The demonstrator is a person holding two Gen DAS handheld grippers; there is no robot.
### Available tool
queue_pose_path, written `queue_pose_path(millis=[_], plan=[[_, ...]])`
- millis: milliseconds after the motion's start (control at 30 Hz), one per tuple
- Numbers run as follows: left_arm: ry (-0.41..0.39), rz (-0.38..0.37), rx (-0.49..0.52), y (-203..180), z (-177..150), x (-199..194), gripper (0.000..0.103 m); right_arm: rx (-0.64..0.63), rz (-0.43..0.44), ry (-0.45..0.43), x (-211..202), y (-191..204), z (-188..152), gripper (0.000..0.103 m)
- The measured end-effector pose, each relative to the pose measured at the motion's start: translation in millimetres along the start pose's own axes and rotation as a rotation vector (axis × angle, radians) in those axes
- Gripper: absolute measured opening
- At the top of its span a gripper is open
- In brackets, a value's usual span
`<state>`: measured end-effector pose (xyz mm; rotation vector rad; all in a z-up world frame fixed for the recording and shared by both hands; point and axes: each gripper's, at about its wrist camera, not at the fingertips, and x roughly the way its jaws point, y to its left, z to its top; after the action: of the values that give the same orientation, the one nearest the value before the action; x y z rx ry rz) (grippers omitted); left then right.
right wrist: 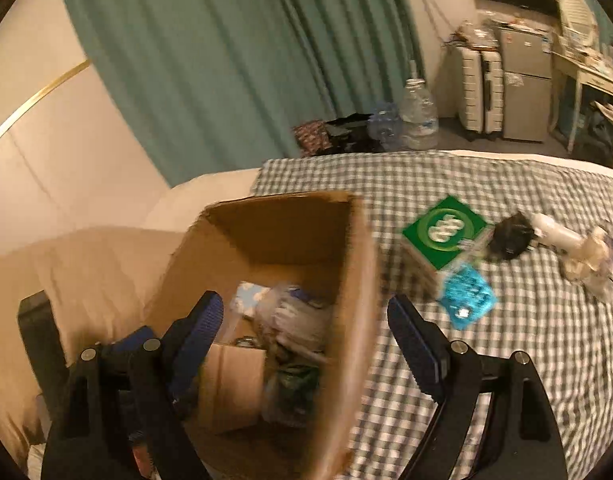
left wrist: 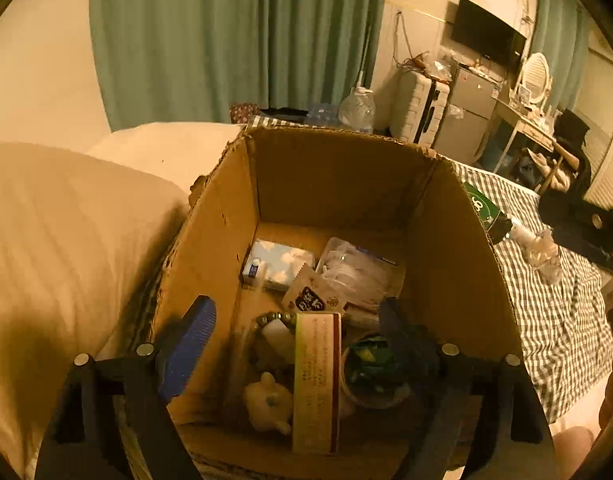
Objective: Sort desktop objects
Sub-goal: 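Carry the white comb and tan box into the box and release both, then withdraw both tools from the box toward the remaining items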
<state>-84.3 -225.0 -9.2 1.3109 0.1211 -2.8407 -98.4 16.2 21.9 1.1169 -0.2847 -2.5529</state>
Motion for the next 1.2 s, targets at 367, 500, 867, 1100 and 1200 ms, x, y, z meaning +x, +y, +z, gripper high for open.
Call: queue_pose_path(millis=[367, 500, 867, 1100, 1200], plan=[[-0.027, -0.067, -0.050, -52, -14, -35, 0.099, 0.079, -0.256, -0.071, -75, -106, -55, 0.090], [-0.027, -0.085, 0.008, -94, -19, -40, 0.099, 0.156, -0.311, -0.084, -99, -147, -67, 0.090], [0.022, -0.135, 0.062, -186, -38, -21, 0.103, 0.374, -0.354, -0.145, -113, -235, -92, 0.090], [-0.073, 0.022, -0.008, -205, -34, -6, 0.103, 0.416, -0.350, -0.131, -87, -273, -93, 0.090], [-0.136, -0.022, -0.038, -214, -21, -15, 0.103, 0.415, -0.347, -0.117, -73, -284, -91, 0.090]])
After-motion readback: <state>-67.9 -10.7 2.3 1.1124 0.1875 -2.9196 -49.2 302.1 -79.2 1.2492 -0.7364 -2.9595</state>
